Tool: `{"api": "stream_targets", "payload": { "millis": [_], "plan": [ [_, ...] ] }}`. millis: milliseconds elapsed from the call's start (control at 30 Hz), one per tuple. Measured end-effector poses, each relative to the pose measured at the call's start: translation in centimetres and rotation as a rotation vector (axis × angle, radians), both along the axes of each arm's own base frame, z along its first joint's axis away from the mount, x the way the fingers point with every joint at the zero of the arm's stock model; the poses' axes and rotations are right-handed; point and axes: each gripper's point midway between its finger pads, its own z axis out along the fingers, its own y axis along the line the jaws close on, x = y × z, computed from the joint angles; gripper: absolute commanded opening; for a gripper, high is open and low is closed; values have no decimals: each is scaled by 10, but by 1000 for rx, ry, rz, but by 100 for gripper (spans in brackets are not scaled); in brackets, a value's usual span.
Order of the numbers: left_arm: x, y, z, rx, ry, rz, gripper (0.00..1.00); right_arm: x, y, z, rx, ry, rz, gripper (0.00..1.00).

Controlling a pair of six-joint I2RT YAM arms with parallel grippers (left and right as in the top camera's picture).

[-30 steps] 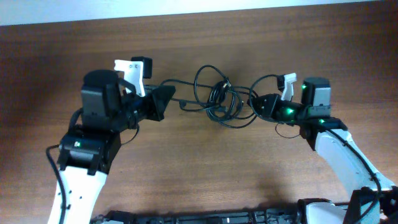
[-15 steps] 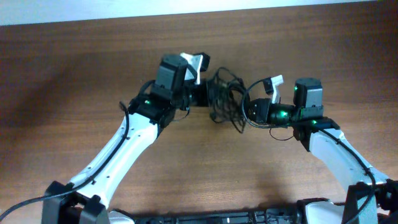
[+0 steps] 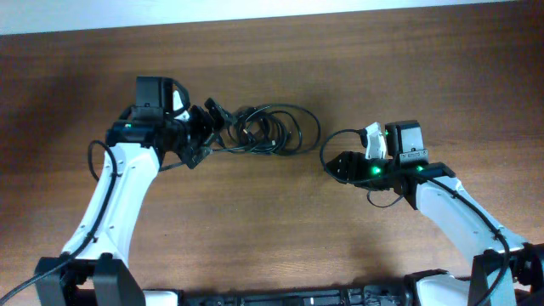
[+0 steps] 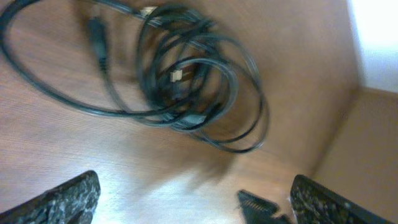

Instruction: Untangle cables

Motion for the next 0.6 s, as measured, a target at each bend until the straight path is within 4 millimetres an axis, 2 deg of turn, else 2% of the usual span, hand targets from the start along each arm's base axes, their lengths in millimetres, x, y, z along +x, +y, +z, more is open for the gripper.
{"api": "stream_targets", "payload": {
  "millis": [100,133,200,267,333,367,433,467,500,533,567,600],
  "plan": [
    [-7,-8,-9,97,0,-41,67,0,0,0,0,1,-1,67],
    [-10,-15,-10,120,-4,-60,65,0,0,0,1,1,0,67],
    [-18,-35,-14,172,-4,-87,67,0,0,0,1,2,-1,67],
    [-20,-41,-24,244,25,-5,63,-2,0,-1,-1,13,-1,67],
    [-6,-41,-57,296,76,84,62,-10,-1,-5,-5,51,-1,67],
    [0,-40,-84,323,116,108,60,-12,-1,-6,-6,64,-1,67],
    [14,-43,-110,328,117,134,55,-14,-1,-7,-7,71,-1,67],
    [19,-44,-122,331,121,139,47,-14,-1,-7,-7,71,-1,67],
    [19,-44,-131,338,134,140,29,-14,-1,-7,-7,72,-1,67],
    [22,-44,-131,338,126,147,5,-14,-1,-7,-7,71,-1,67],
    [24,-43,-132,339,118,155,0,-14,-1,-7,-7,71,-1,67],
    [25,-42,-133,344,117,163,0,-14,-1,-7,-7,71,-1,67]
  ]
}}
